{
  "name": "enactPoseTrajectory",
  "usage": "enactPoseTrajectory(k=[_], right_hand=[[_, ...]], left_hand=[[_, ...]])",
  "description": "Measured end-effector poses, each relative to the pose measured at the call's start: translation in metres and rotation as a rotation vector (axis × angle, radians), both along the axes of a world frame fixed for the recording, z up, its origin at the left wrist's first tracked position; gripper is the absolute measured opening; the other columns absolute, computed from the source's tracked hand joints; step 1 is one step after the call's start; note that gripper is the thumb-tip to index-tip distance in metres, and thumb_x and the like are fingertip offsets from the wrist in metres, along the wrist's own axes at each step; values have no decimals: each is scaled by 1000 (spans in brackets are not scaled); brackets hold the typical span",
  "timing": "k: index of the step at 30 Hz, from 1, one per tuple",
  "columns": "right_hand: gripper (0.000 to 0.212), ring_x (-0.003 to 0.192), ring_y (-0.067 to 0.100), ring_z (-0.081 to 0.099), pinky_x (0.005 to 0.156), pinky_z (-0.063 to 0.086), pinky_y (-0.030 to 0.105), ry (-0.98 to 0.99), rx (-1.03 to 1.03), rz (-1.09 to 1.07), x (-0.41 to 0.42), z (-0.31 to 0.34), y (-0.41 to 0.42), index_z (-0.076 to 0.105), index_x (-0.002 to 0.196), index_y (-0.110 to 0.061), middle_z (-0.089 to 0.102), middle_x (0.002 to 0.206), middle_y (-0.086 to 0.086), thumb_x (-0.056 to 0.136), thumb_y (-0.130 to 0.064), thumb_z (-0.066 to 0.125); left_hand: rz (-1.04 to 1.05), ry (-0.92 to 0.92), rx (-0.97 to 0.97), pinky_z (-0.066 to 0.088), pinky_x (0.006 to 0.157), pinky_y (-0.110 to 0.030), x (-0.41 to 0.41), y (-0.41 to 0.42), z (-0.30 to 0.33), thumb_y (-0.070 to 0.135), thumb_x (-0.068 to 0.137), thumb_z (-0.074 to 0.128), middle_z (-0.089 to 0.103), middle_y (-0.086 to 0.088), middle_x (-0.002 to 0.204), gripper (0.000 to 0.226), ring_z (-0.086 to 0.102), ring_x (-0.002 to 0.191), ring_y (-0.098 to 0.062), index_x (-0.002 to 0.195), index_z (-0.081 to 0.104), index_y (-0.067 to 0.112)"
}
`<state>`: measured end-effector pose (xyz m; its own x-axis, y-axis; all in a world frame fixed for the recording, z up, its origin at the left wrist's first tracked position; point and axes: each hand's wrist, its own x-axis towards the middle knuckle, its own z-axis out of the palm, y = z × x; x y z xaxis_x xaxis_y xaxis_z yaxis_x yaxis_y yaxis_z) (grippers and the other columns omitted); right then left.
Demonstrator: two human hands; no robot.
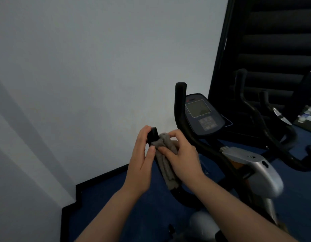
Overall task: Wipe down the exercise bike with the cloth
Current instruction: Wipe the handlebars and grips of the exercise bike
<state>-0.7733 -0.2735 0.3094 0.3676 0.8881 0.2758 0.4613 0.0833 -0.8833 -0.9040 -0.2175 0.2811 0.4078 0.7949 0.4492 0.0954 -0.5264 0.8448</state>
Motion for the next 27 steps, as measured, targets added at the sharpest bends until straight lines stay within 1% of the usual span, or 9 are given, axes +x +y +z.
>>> enactPoseTrajectory(k=[5, 8, 10, 14, 17, 20, 22, 25, 27], right_hand=[[24, 82, 9, 68, 77, 55, 38, -164, -71, 30, 20, 24, 2, 60, 96, -34, 72, 85, -6, 78, -34, 77], [21, 78, 3, 65, 71, 54, 32, -266, -19, 9, 2, 21, 0, 65, 94, -28, 71, 85, -11, 82, -44, 71], [20, 77, 0, 64, 70, 54, 29, -243, -45, 10, -4, 5, -16, 63, 95, -30, 69, 83, -14, 85, -48, 66], [15, 73, 0, 64, 70, 55, 32, -129, -317, 128, 21, -1, -39, 63, 85, -32, 68, 77, -10, 86, -47, 66], [16, 76, -3, 61, 66, 51, 21, -343, -322, 131, 24, 9, -39, 65, 90, -34, 67, 81, -13, 83, -47, 70], [32, 89, 0, 64, 79, 54, 27, -410, -302, 123, 18, 8, -54, 69, 110, -30, 71, 95, -11, 81, -45, 72], [36, 95, 1, 64, 85, 52, 28, -529, -403, 188, 30, 9, -75, 70, 111, -35, 72, 102, -14, 78, -49, 73], [35, 104, -3, 61, 90, 50, 27, -655, -544, 258, 53, 17, -93, 71, 108, -42, 68, 111, -24, 73, -49, 75], [32, 97, -3, 63, 86, 50, 25, -616, -491, 231, 51, 20, -88, 73, 104, -41, 71, 104, -22, 73, -47, 77]], left_hand=[[10, -8, 21, 30, 115, -46, 1, 1, 0, 34, 102, 33, 29, 16, 154, 50, 32, 141, -11, 151, 25, 29], [4, -35, 3, 31, 115, -49, 2, 1, -2, 33, 102, 34, 30, 15, 154, 50, 34, 140, -15, 151, 24, 30], [3, -24, 16, 32, 114, -49, 1, 2, -3, 33, 101, 34, 28, 18, 154, 50, 36, 139, -16, 150, 24, 35], [-14, 2, 41, 24, 119, -45, 1, 0, -4, 35, 100, 38, 16, 25, 157, 54, 22, 145, -7, 148, 15, 44], [6, 40, 118, 12, 122, -33, 5, -11, -11, 31, 100, 43, 2, 16, 162, 65, 6, 148, -3, 152, 3, 36], [30, 42, 104, 5, 116, -13, 9, -23, -20, 41, 101, 38, -3, 17, 162, 66, 1, 148, -1, 154, 2, 30], [30, 43, 93, 5, 114, -9, 9, -28, -23, 40, 102, 38, -6, 21, 161, 63, 0, 147, 0, 154, 4, 32], [10, 90, 171, 5, 119, -19, 9, -30, -27, 29, 102, 37, -5, 18, 161, 55, -2, 149, -5, 153, 16, 28], [3, 105, 177, 6, 122, -31, 10, -31, -28, 26, 102, 34, -6, 16, 160, 50, -3, 149, -7, 150, 21, 27]])
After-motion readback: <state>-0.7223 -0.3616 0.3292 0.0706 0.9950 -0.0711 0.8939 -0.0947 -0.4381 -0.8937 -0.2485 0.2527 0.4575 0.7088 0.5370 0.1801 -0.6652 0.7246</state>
